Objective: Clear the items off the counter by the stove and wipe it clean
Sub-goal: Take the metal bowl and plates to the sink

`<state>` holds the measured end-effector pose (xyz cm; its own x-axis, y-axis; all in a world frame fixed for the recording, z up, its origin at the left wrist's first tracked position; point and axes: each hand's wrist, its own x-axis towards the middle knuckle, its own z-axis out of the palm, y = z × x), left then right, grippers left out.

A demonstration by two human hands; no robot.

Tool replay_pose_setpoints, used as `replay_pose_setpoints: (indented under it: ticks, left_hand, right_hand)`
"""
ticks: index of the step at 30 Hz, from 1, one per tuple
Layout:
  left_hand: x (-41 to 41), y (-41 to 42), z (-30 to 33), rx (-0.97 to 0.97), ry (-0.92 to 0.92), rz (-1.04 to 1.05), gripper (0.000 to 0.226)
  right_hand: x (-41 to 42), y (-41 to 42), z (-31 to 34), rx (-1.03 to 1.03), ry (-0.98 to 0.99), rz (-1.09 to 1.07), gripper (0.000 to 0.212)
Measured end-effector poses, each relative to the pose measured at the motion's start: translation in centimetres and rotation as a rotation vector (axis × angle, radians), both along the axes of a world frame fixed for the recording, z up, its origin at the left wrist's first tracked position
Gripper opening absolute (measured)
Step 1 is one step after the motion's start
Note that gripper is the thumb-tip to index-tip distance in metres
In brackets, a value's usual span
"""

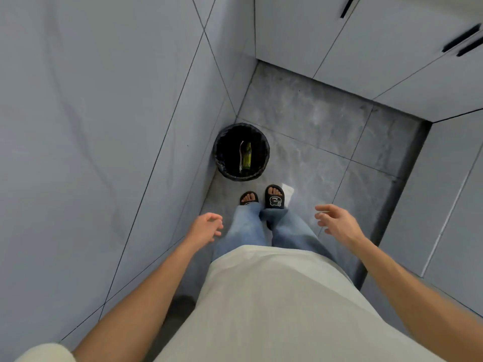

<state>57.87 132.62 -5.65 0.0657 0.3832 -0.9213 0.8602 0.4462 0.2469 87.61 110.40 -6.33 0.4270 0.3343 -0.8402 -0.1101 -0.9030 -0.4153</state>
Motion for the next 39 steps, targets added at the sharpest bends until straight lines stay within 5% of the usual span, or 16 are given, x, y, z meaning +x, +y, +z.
replay_pose_setpoints:
  ticks: [10,21,31,39]
  left_hand:
    - [-2.7,4.0,0.3,-0.022,-0.006,-0.262,0.019]
    - [5.1,6.6,1.2,-0.012,-0.085,-0.889,0.014]
    - [13.0,-5.5,2.6,-0.03,-0.227,-1.488,0.023]
    - [11.4,-17.5,3.3,-0.033,-0.237,-1.947,0.017]
  right_hand:
    - [-2.9,-3.0,2.4,0.031,-0.137,-0.343,0.021]
    - [-23.6,-11.3,2.0,-0.063,0.007,-1.138,0.024]
    - [-44.5,-13.3,1.0,-0.137,0.146,-1.822,0.028]
    - [-55.5,-12.6,0.5,-0.113,0.156,-2.131,0.027]
